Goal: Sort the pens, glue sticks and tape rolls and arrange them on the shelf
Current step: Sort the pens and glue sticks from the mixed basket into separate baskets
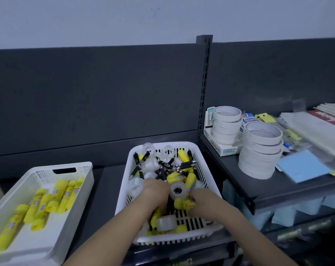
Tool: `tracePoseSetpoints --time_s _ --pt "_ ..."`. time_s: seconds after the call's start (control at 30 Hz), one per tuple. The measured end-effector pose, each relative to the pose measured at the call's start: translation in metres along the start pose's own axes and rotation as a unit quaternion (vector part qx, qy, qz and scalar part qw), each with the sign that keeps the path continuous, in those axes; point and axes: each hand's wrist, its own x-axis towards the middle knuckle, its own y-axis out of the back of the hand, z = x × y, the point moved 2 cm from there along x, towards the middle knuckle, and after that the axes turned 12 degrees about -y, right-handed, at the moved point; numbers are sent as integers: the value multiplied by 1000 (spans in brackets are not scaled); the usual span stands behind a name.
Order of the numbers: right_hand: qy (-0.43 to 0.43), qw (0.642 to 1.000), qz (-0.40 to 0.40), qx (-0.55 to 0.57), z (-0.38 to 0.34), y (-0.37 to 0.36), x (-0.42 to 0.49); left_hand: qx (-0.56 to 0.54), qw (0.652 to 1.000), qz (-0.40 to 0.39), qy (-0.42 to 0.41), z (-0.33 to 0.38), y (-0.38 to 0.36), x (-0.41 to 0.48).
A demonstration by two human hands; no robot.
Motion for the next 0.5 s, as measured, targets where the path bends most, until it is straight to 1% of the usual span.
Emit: tracePoseSetpoints --time_s 0.1,0.23,0.3,0.37,0.43,0.5 --pt "-9 993 46 111 2 5 6 -23 1000 5 0 -2 -2 4" --pt "-52 985 68 151 1 -7 29 -57 998 17 5 -2 -5 4" --pt "-66 976 107 178 -4 -9 36 -87 996 34 5 -4 -4 3" --pt "-71 956 148 244 -7 -8 43 -114 992 48 9 -9 -1 2" --pt "-56 938 149 309 -9 -10 49 -157 986 56 7 -12 0 1" --pt "-39 927 131 351 -5 -17 59 -201 977 71 -11 -14 0 3"
